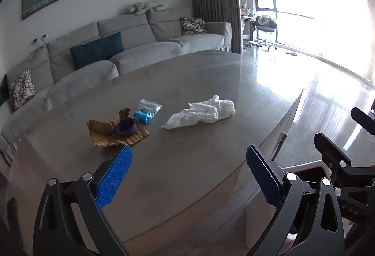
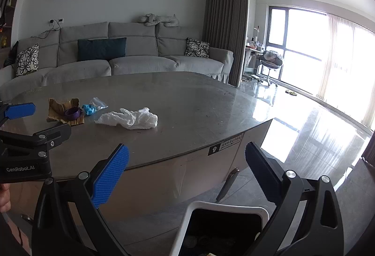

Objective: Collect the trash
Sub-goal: 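Move both tools back toward the table, then grasp the white cloth with the right tool, then grasp the torn brown cardboard with the left tool while the right tool holds the cloth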

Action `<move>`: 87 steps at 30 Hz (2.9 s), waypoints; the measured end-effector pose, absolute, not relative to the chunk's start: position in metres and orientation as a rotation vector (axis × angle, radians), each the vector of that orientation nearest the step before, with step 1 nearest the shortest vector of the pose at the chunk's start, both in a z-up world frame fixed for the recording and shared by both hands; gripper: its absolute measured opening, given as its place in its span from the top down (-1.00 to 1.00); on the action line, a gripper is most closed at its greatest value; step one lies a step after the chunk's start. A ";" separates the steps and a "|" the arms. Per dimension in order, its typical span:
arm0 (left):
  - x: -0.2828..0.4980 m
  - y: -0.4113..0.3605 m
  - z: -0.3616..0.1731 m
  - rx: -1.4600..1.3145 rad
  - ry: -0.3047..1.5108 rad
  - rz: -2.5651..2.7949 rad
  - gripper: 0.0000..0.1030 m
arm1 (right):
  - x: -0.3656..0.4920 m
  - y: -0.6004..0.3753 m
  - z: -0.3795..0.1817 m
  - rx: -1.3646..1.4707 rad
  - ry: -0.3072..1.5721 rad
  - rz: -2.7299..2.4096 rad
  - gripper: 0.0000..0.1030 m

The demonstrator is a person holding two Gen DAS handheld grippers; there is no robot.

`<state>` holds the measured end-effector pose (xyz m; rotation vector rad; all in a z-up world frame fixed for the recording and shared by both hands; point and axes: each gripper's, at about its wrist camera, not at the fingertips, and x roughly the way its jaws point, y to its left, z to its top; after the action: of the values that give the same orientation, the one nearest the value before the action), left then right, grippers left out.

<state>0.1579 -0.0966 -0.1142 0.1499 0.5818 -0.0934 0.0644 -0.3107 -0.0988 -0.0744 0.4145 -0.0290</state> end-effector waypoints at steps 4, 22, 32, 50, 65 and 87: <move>0.164 -0.074 -0.113 0.130 0.585 -0.066 -0.89 | 0.068 -0.295 -0.087 -0.059 0.398 0.002 -0.91; 0.218 0.015 -0.135 0.037 0.655 0.069 -0.89 | 0.170 -0.220 -0.105 -0.103 0.468 0.121 -0.91; 0.254 0.029 -0.145 0.048 0.670 0.106 -0.89 | 0.247 -0.215 -0.142 -0.026 0.606 0.154 -0.91; 0.308 0.000 -0.138 0.083 0.661 0.055 -0.89 | 0.296 -0.212 -0.160 -0.062 0.792 0.164 -0.91; 0.280 0.006 -0.141 0.076 0.671 0.069 -0.89 | 0.262 -0.206 -0.149 -0.174 0.749 0.129 0.71; 0.312 0.055 -0.191 -0.147 0.865 0.121 -0.89 | 0.204 -0.204 -0.106 -0.138 0.616 0.172 0.70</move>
<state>0.3117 0.0550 -0.1906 -0.1468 0.8654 0.1209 0.2037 -0.2041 -0.1057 -0.1385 0.6164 0.1719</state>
